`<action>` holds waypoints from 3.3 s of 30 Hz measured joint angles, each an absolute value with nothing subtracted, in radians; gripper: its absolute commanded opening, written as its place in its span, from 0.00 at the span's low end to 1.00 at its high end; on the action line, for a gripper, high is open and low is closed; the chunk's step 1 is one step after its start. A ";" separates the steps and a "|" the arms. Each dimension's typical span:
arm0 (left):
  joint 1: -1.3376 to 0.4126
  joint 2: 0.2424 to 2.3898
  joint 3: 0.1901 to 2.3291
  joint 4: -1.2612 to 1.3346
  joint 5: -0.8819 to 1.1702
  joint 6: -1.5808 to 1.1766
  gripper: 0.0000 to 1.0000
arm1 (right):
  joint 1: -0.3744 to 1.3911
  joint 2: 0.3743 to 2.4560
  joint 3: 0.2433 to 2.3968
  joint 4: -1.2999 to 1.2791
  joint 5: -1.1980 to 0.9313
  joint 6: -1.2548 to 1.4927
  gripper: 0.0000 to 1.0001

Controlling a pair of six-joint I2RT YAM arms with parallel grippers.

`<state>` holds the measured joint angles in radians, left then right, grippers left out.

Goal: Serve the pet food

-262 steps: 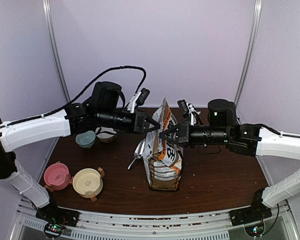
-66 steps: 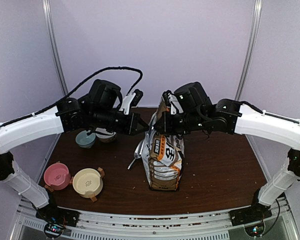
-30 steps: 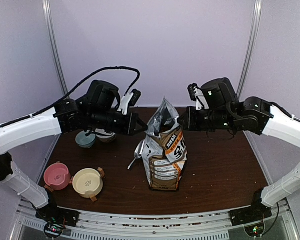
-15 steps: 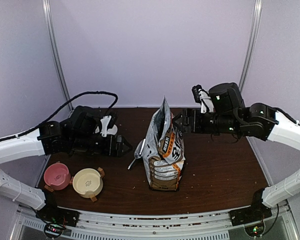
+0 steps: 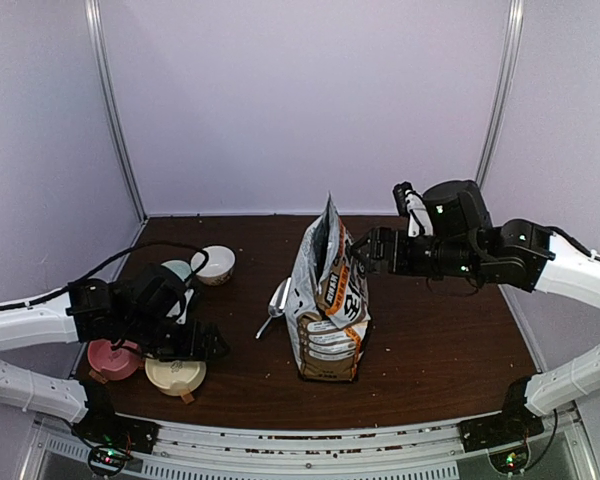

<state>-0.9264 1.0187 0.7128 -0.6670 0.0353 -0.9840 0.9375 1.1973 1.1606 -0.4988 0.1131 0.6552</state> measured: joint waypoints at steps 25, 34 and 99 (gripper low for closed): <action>-0.754 1.060 0.544 -0.450 0.060 -0.953 0.91 | 0.918 1.194 1.149 -0.472 0.091 0.672 0.95; -0.736 1.098 0.544 -0.401 0.060 -0.923 0.91 | 0.918 1.194 1.136 -0.466 0.078 0.688 0.95; -0.404 1.739 0.943 -0.026 0.126 -0.549 0.90 | 0.913 1.119 1.119 -0.484 0.136 0.733 0.95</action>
